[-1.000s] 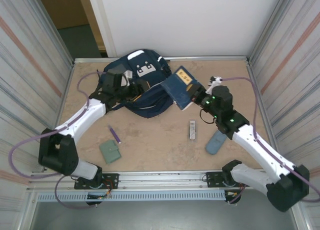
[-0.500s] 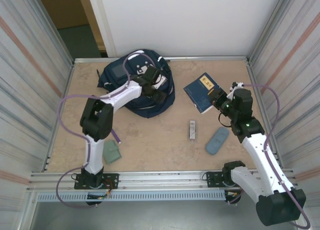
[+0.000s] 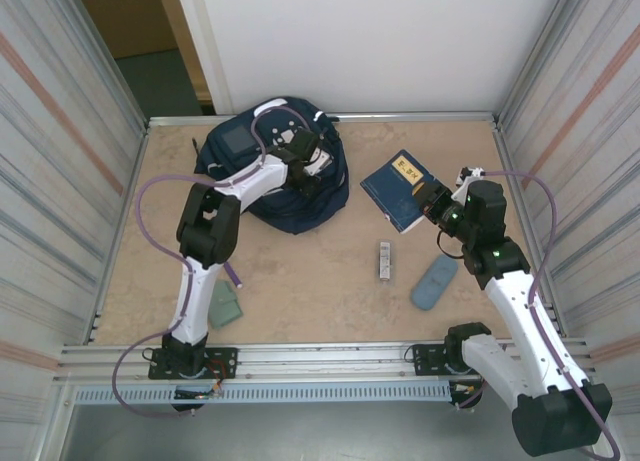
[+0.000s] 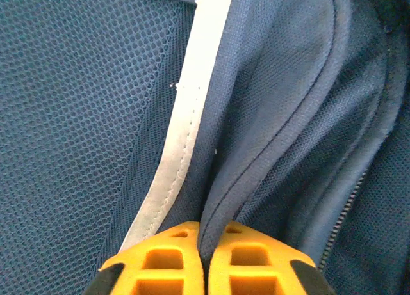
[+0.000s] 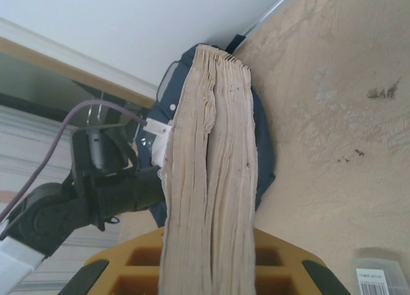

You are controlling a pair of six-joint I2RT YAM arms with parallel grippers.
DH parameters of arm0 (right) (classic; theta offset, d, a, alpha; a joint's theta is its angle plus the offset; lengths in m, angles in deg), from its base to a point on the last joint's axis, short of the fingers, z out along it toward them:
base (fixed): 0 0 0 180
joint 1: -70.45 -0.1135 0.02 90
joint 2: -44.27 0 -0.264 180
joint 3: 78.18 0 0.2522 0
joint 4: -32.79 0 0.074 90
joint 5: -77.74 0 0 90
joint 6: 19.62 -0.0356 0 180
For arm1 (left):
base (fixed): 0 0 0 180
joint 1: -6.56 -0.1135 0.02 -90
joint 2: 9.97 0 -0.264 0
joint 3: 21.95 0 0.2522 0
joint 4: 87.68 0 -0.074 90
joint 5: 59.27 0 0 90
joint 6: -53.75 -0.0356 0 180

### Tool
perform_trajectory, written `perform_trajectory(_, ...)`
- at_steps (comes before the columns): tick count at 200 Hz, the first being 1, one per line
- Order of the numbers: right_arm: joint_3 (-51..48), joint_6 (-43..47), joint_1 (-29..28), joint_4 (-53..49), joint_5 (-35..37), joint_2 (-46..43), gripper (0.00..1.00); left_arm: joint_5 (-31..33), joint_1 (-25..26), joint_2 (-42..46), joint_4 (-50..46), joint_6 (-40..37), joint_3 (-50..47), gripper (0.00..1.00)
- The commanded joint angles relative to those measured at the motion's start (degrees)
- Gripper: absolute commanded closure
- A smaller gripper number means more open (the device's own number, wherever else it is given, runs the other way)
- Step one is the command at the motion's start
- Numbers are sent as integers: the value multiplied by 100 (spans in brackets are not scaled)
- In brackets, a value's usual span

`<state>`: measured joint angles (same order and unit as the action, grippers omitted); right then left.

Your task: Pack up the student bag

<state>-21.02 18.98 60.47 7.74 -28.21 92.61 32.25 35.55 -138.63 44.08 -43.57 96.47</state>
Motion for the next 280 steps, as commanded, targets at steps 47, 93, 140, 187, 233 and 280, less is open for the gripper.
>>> perform_trajectory(47, -2, 221, 23, -196, -487, 180, 100, -830, -8, 596, -823, 258, 643, 100)
perform_trajectory(93, -206, 503, 25, -364, -1295, 261, 100, -560, 53, 1449, -928, 664, 1234, 100)
perform_trajectory(140, -390, -852, -229, 1113, -1756, 883, 99, -618, 249, 1616, -893, 1148, 1742, 100)
perform_trajectory(187, 256, -555, -782, 1746, -1187, 2219, 100, -676, 419, 1893, -735, 880, 1790, 100)
perform_trajectory(233, 1042, -868, -980, 2967, -1165, 4171, 97, -864, 416, 2012, -744, 1005, 1830, 100)
perform_trajectory(280, 2025, -980, -1386, 3313, -462, 5495, 94, -1140, 408, 2074, -719, 1268, 1863, 100)
